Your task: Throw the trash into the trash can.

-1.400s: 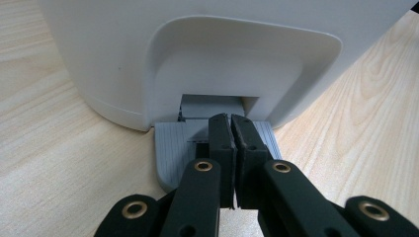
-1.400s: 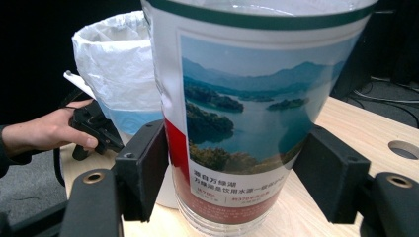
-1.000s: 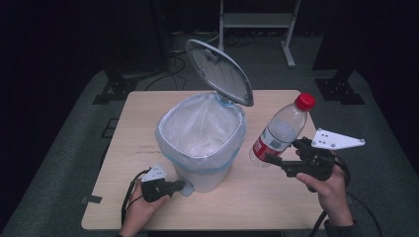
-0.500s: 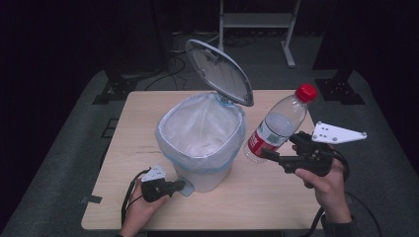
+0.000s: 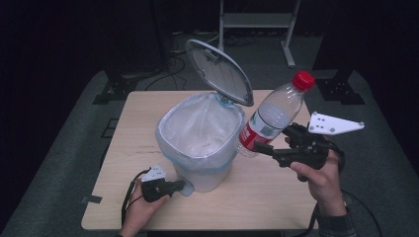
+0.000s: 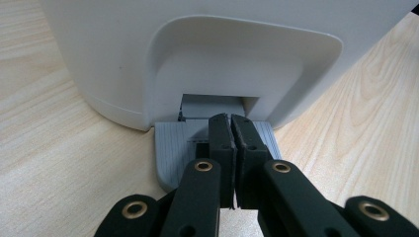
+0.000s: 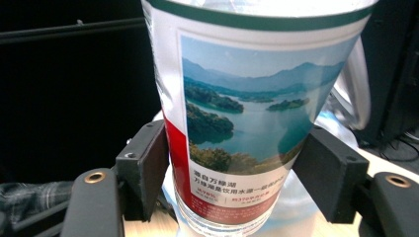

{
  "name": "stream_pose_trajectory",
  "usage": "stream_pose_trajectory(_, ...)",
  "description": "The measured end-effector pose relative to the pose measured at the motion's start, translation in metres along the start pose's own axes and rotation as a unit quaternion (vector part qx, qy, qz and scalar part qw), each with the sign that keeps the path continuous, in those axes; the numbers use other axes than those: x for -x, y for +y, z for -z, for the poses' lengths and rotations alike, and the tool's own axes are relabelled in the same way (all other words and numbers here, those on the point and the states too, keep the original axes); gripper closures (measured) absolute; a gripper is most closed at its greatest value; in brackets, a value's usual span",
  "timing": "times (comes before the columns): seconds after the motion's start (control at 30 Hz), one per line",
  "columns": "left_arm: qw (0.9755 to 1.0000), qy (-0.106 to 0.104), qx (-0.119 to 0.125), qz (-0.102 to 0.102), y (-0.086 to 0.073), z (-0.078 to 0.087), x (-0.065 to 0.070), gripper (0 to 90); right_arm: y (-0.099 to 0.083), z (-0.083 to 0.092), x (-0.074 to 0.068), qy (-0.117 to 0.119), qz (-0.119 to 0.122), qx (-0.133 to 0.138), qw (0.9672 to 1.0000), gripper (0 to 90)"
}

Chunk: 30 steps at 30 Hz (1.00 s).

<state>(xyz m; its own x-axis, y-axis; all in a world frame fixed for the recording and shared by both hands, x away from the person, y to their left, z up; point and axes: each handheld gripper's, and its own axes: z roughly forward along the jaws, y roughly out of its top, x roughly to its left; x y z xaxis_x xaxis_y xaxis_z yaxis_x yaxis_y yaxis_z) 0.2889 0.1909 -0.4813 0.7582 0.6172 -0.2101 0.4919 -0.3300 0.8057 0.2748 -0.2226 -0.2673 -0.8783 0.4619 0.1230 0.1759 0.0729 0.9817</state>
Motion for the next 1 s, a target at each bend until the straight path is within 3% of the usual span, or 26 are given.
stream_pose_trajectory(0.47,1.0000,0.001,0.000,-0.001,0.000,0.000,0.000,88.1,0.019,-0.029,-0.009,0.029,0.005,0.012,0.9995,31.0)
stream_pose_trajectory(1.0,1.0000,0.001,0.000,-0.001,0.000,0.000,0.000,88.1,0.019,-0.065,-0.016,0.036,0.017,0.018,0.9991,30.9)
